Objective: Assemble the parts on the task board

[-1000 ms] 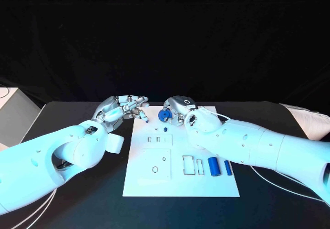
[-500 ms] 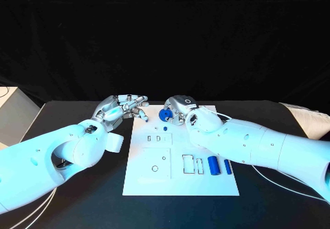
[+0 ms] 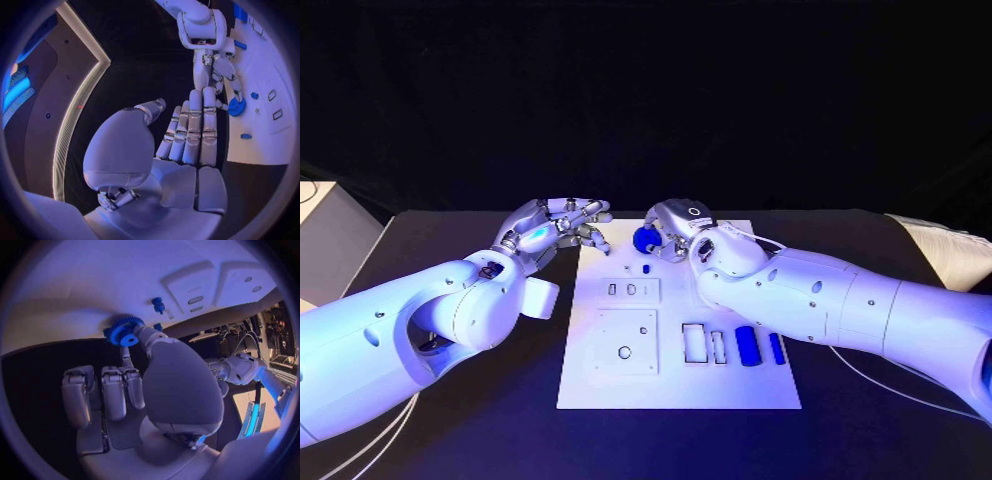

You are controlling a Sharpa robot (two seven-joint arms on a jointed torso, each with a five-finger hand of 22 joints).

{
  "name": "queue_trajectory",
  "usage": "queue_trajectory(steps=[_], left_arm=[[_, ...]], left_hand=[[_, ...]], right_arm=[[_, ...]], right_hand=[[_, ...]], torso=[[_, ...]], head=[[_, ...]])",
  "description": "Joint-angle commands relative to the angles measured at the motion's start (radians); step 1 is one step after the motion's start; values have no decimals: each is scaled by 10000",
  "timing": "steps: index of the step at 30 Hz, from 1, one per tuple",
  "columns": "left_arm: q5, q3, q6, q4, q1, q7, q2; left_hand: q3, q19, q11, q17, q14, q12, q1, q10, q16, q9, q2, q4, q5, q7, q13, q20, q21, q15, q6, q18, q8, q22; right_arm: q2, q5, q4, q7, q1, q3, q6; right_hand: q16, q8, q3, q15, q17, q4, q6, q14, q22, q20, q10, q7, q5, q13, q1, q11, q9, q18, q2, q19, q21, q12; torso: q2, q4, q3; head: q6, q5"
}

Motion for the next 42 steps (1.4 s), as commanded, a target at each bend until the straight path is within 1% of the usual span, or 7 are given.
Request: queue_trajectory(steps=[1, 16, 23, 28, 32, 38, 42], left_arm=[[-34, 8, 184, 11, 4, 28, 20], [-35, 8, 197, -3, 4, 12, 24], [-35, 8, 202, -7, 3, 12, 18], [-35, 8, 207, -30, 2, 25, 8], [-30, 8, 212, -58, 1, 38, -24], [-21, 7, 233, -152, -15, 67, -48], [-18, 7, 246, -202, -112, 87, -59]], left_hand=[[65, -52, 27, 11, -37, -34, 15, -11, 34, 11, -2, -15, 38, 8, 8, 2, 32, -13, 33, 106, -56, 11], [68, -88, 30, 28, -59, -37, 5, -17, 48, 12, 0, -13, 38, 11, 6, 5, 72, -10, 29, 106, -61, 37], [68, -88, 30, 28, -59, -37, 5, -17, 48, 12, 0, -13, 38, 11, 6, 5, 72, -10, 29, 106, -61, 37], [68, -88, 30, 28, -59, -37, 5, -17, 48, 12, 0, -13, 38, 11, 6, 5, 72, -10, 29, 106, -61, 37], [68, -88, 30, 28, -59, -37, 5, -17, 48, 12, 0, -13, 38, 11, 6, 5, 72, -10, 29, 106, -61, 37], [71, -107, 31, 36, -69, -37, 1, -18, 55, 12, 4, -11, 37, 11, 6, 7, 93, -8, 27, 105, -63, 50], [71, -107, 31, 36, -69, -37, 1, -18, 55, 12, 4, -11, 37, 11, 6, 7, 93, -8, 27, 105, -63, 50]], right_arm=[[14, 150, -49, 106, -157, -81, 203], [-6, 332, -96, 251, -162, -82, 275], [-259, 477, 138, 306, -180, -82, 200], [-912, 898, 802, 615, -185, -53, -666], [-1665, 2082, 1487, 1560, -75, 4, -1206], [-3066, 4369, 2373, 3212, 283, 37, -607], [-3879, 5197, 2632, 3806, 405, 42, -10]], right_hand=[[42, -212, -153, 119, 2631, 6, -217, 1054, 2628, 133, 876, 65, -192, 2446, -138, 102, -97, -143, 2, 1048, 22, -76], [42, -375, -605, 162, 2631, 275, -183, 1054, 2628, 197, 780, 88, -284, 2346, -443, 135, -118, -143, 97, 1048, 22, -167], [42, -361, -667, 151, 2631, 380, -67, 1054, 2628, 194, 798, 70, -185, 2364, -508, 119, -100, -143, 212, 1048, 22, -151], [42, -372, -698, 148, 2631, 431, -52, 1054, 2628, 191, 800, 66, -126, 2367, -551, 116, -100, -143, 240, 1048, 22, -149], [24, -422, -655, 143, 2565, 380, -79, 1038, 2560, 188, 708, 70, -70, 2271, -423, 117, -110, -122, 286, 1008, -46, -237], [9, -508, -443, 151, 2519, 120, -70, 1026, 2367, 192, 560, 96, -30, 2124, -10, 130, -120, -64, 312, 890, -248, -376], [26, -524, -367, 154, 2577, 3, -39, 1040, 2385, 194, 559, 100, 29, 2125, 124, 133, -119, -69, 267, 901, -231, -377]], torso=[[1, 11, 0], [-1, 8, -8], [-6, 2, -3], [-32, -21, 10], [-61, -70, 28], [-185, -214, 123], [-273, -299, 199]], head=[[-16, 8], [-36, 11], [-19, 27], [33, 32], [108, 18], [162, 62], [176, 146]])
